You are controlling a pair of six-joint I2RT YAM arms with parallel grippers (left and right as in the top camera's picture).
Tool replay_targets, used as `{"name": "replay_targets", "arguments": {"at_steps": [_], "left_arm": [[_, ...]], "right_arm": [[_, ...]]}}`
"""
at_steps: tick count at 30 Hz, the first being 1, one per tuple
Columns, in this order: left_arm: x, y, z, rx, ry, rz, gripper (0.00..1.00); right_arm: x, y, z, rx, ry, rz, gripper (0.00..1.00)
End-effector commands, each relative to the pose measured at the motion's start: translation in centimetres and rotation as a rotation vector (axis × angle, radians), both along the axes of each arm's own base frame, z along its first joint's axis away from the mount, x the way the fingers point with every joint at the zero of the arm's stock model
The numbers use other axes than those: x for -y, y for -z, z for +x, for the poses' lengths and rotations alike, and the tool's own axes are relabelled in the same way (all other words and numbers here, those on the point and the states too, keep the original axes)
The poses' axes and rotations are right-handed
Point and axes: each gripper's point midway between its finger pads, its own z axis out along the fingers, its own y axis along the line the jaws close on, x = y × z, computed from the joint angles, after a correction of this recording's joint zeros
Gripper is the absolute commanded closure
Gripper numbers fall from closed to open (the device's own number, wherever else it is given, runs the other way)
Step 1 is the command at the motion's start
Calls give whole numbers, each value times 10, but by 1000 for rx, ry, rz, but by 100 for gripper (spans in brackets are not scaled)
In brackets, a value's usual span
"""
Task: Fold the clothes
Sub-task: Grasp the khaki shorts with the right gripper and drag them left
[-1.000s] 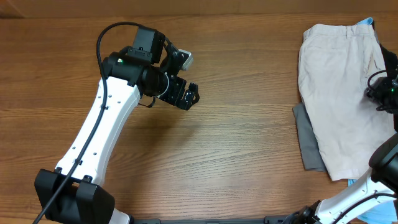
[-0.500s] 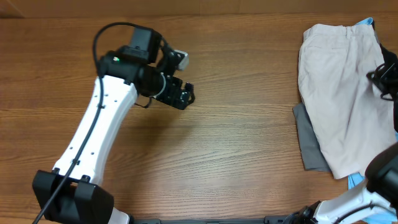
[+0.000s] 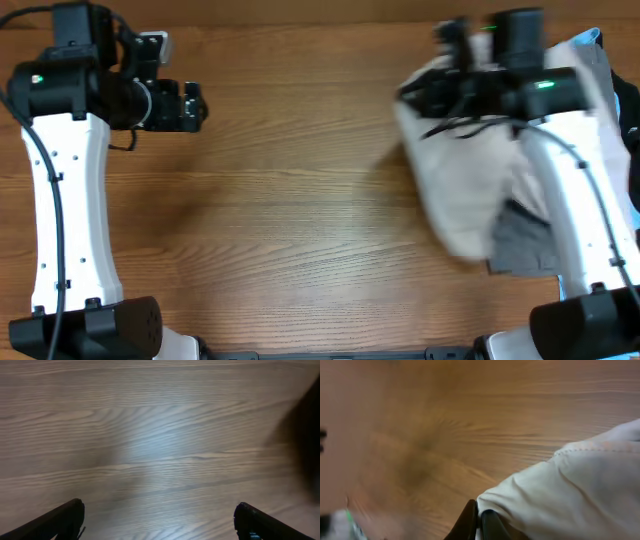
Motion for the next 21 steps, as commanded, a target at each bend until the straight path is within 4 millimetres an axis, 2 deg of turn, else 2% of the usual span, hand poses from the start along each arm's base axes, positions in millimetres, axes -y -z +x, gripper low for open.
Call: {"name": "replay_targets", "arguments": {"at_steps": [1, 4, 6, 10, 11, 12, 13, 15, 18, 21], "left_arm": [[-28, -7, 1, 18, -82, 31, 1], [-39, -7, 0, 18, -110, 31, 1], [-40, -6, 0, 16, -113, 31, 1], [-40, -6, 0, 16, -112, 31, 0], [-39, -6, 0, 15, -112, 30, 0], [-39, -6, -1, 12, -111, 30, 0], [-39, -6, -2, 9, -111, 29, 0], [-39, -5, -3, 4, -111, 29, 0], [-36, -5, -3, 0, -104, 19, 0], [-25, -5, -3, 2, -73, -28, 1]], "right_arm": [[-93, -9, -40, 41, -166, -15, 96], [-154, 4, -79, 26, -311, -21, 96], [-184, 19, -104, 1, -395, -40, 96], [-230, 57, -152, -70, -541, -91, 94], [-235, 62, -159, -79, -560, -99, 84], [-240, 67, -167, -88, -579, -106, 56], [-239, 67, -167, -90, -580, -108, 46], [-234, 62, -161, -82, -562, -101, 38], [-212, 56, -137, -73, -483, -118, 34], [-161, 68, -91, -42, -317, -265, 30]]}}
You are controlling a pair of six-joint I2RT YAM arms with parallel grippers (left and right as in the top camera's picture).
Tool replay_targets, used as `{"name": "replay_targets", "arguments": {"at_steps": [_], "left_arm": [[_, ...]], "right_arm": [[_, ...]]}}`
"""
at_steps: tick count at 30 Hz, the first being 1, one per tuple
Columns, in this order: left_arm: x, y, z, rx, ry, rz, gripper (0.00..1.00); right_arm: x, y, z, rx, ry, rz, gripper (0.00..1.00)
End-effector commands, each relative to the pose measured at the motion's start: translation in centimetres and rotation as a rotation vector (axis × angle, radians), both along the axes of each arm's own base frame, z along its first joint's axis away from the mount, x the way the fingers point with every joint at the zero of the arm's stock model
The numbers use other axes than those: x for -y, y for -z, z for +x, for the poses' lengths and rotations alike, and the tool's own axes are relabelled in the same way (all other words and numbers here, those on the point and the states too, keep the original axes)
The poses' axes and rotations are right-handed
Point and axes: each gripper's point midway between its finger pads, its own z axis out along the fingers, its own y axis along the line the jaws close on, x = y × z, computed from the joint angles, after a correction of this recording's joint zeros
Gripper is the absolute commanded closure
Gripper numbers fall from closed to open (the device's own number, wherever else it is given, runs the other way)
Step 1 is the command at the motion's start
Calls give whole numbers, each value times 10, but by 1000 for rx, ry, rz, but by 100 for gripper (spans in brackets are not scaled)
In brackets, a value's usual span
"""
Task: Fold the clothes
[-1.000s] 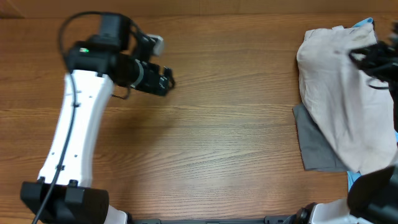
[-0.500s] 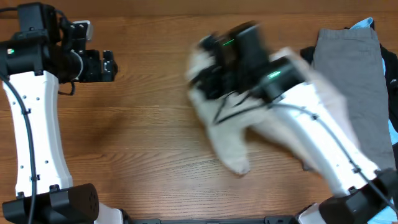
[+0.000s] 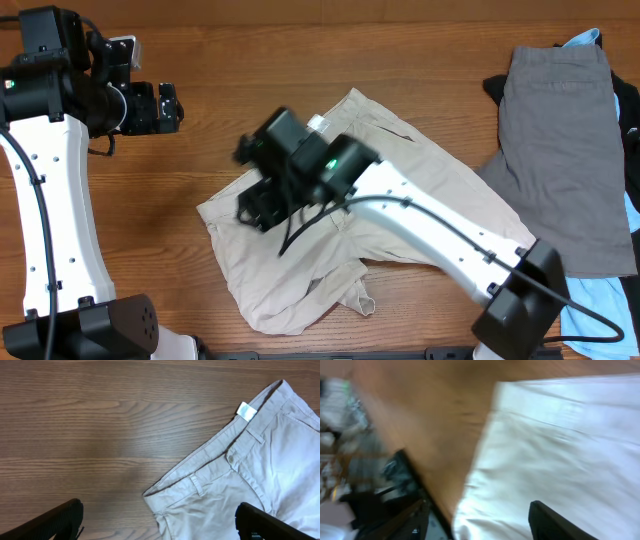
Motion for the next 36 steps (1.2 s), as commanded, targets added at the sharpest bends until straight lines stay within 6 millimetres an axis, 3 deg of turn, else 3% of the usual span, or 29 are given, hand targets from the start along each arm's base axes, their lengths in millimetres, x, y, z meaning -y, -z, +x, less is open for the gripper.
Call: {"name": "replay_targets", "arguments": {"at_steps": [1, 2, 3, 5, 6, 12, 16, 19, 20, 23, 25, 36], "left_arm": [[19, -9, 2, 27, 52, -68, 2], [31, -8, 2, 30, 105, -85, 2], [39, -7, 2, 28, 135, -91, 3], [59, -3, 2, 21, 216, -91, 4], [80, 2, 1, 13, 301, -80, 4], [183, 35, 23, 44, 616, -10, 4], [263, 75, 47, 91, 770, -2, 3], [299, 105, 62, 111, 824, -8, 5], [325, 135, 74, 123, 861, -27, 8], [345, 169, 91, 153, 878, -26, 12], [348, 180, 102, 174, 862, -5, 11], [350, 216, 147, 280, 761, 103, 11]], "right_arm": [[70, -12, 70, 176, 228, -144, 30], [108, -4, 98, 221, 338, -247, 30], [129, -2, 111, 230, 388, -289, 30], [163, 2, 125, 190, 467, -311, 27], [179, 3, 130, 155, 502, -306, 26], [254, 4, 137, -14, 667, -268, 24], [297, -4, 139, -72, 775, -221, 21], [313, -6, 137, -99, 816, -203, 21], [329, -5, 135, -118, 848, -212, 21], [337, -5, 129, -151, 869, -207, 21], [337, -4, 128, -158, 868, -210, 21], [336, -5, 129, -150, 864, -208, 21]]}}
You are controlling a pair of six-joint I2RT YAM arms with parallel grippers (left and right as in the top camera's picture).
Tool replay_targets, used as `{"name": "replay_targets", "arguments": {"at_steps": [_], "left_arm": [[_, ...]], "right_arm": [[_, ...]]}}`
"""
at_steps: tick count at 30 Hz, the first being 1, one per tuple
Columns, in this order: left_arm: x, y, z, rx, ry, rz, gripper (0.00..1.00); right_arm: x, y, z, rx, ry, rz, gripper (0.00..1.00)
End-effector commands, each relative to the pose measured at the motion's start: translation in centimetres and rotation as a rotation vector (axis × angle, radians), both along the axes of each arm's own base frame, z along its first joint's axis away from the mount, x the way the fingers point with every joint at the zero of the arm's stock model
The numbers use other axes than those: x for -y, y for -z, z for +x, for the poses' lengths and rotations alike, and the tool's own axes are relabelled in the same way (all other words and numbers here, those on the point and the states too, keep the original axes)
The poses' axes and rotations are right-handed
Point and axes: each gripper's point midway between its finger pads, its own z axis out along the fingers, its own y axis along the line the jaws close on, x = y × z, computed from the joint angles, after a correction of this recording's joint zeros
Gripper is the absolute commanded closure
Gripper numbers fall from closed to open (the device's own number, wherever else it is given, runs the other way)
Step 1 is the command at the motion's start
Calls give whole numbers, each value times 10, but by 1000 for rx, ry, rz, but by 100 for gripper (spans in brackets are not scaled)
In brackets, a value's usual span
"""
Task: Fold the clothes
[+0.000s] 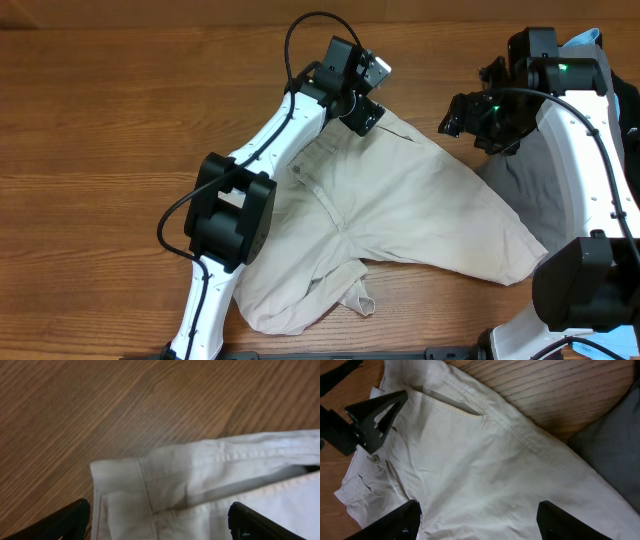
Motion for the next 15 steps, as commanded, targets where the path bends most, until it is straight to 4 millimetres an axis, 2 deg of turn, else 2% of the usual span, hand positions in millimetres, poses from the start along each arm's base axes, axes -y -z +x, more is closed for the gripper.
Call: {"name": "replay_targets", "arguments": {"at_steps": [1, 7, 10, 12, 15], "left_arm": [[4, 18, 10, 5, -42, 4, 11], [5, 34, 13, -14, -65, -5, 8], [7, 34, 16, -16, -94, -30, 8], [7, 33, 17, -11, -98, -37, 22], [7, 32, 19, -18, -118, -50, 36]], "right_arm": [[-3, -19, 2, 61, -12, 5, 21], [-3, -19, 3, 64, -12, 5, 22], [-3, -19, 3, 64, -12, 6, 23], [-3, -19, 3, 63, -12, 6, 23], [-3, -19, 2, 60, -12, 6, 27]]}}
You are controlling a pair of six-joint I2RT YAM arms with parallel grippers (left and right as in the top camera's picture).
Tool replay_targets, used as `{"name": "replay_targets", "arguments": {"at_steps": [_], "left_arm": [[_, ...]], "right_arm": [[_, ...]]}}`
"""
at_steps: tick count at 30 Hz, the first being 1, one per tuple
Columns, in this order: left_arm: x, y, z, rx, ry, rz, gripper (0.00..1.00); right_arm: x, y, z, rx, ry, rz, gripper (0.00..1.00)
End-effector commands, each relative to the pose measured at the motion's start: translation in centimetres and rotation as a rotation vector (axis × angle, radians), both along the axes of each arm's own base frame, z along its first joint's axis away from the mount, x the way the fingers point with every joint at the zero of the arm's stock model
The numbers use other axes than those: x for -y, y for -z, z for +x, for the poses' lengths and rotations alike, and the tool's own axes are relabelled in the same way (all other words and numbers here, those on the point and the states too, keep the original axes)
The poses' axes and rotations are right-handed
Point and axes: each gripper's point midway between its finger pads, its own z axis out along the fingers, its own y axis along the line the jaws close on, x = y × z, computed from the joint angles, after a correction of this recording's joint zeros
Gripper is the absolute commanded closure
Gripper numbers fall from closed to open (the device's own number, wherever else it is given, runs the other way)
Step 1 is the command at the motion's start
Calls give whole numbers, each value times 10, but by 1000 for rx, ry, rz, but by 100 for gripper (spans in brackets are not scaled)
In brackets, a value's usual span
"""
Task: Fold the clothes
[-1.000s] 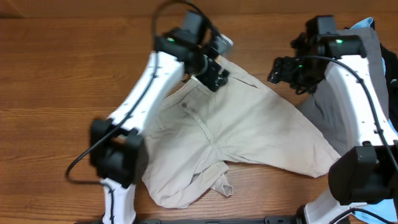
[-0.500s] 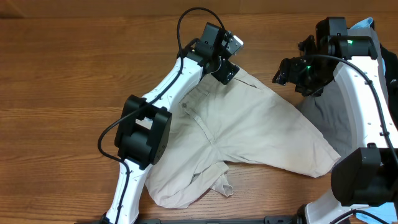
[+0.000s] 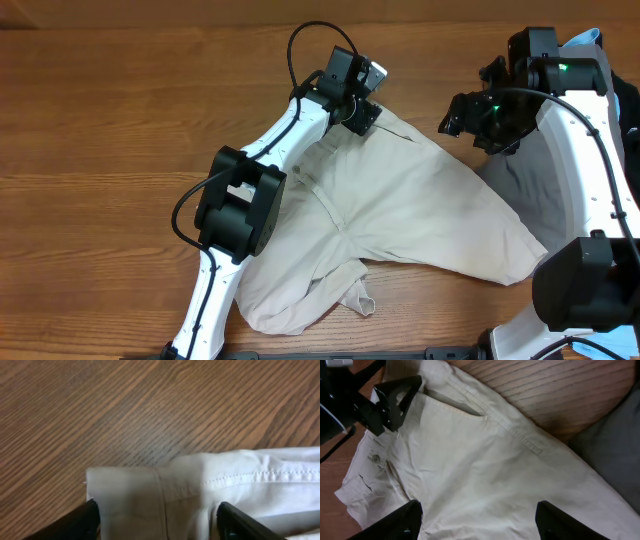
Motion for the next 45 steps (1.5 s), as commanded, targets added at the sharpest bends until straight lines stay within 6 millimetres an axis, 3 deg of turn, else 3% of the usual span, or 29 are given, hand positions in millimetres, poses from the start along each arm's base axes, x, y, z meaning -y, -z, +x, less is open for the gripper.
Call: {"name": "replay_targets", "arguments": {"at_steps": [1, 5, 7, 9, 14, 17, 19, 22, 24, 25, 29, 32, 34, 36, 37, 39, 44, 45], "left_arm": [[5, -4, 4, -3, -37, -35, 37], [6, 8, 4, -17, -37, -30, 42], [4, 20, 2, -38, -55, -20, 64], [-4, 24, 6, -39, -104, -4, 93], [-33, 12, 28, 1, -255, 14, 96], [-56, -17, 48, 51, -330, 11, 96], [-78, -48, 65, 100, -406, 3, 96], [-118, -114, 92, 182, -490, -23, 96], [-138, -141, 99, 208, -522, -36, 96], [-156, -162, 105, 229, -553, -46, 96], [-198, -187, 112, 255, -617, -52, 96], [-226, -191, 115, 255, -661, -45, 95], [-239, -188, 114, 242, -679, -36, 86], [-245, -184, 111, 222, -688, -24, 54], [-249, -180, 108, 204, -691, -11, 17], [-253, -172, 101, 166, -691, 12, 2], [-256, -168, 70, 50, -696, 58, 0], [-257, -171, 55, 3, -707, 60, 0]], "right_arm": [[-2, -18, 1, 54, -13, 3, 27], [-2, -18, 1, 54, -13, 3, 27], [-2, -18, 1, 55, -13, 3, 27], [-2, -18, 1, 56, -13, 2, 27], [-2, -19, 5, 74, -13, 2, 27], [-2, -20, 9, 89, -13, 2, 26], [-2, -20, 9, 89, -13, 2, 26], [-2, -22, 14, 112, -13, 1, 26], [-2, -23, 18, 130, -13, 1, 26], [-2, -24, 21, 144, -13, 1, 25], [-6, -26, 27, 171, -23, 1, 25], [-15, -24, 32, 186, -46, 3, 25], [-21, -22, 33, 185, -58, 3, 22], [-26, -20, 34, 184, -72, 5, 22], [-31, -19, 35, 185, -79, 7, 21], [-37, -18, 35, 183, -88, 10, 21], [-55, -10, 21, 121, -91, 24, 22], [-62, -3, 14, 97, -108, 25, 23]]}}
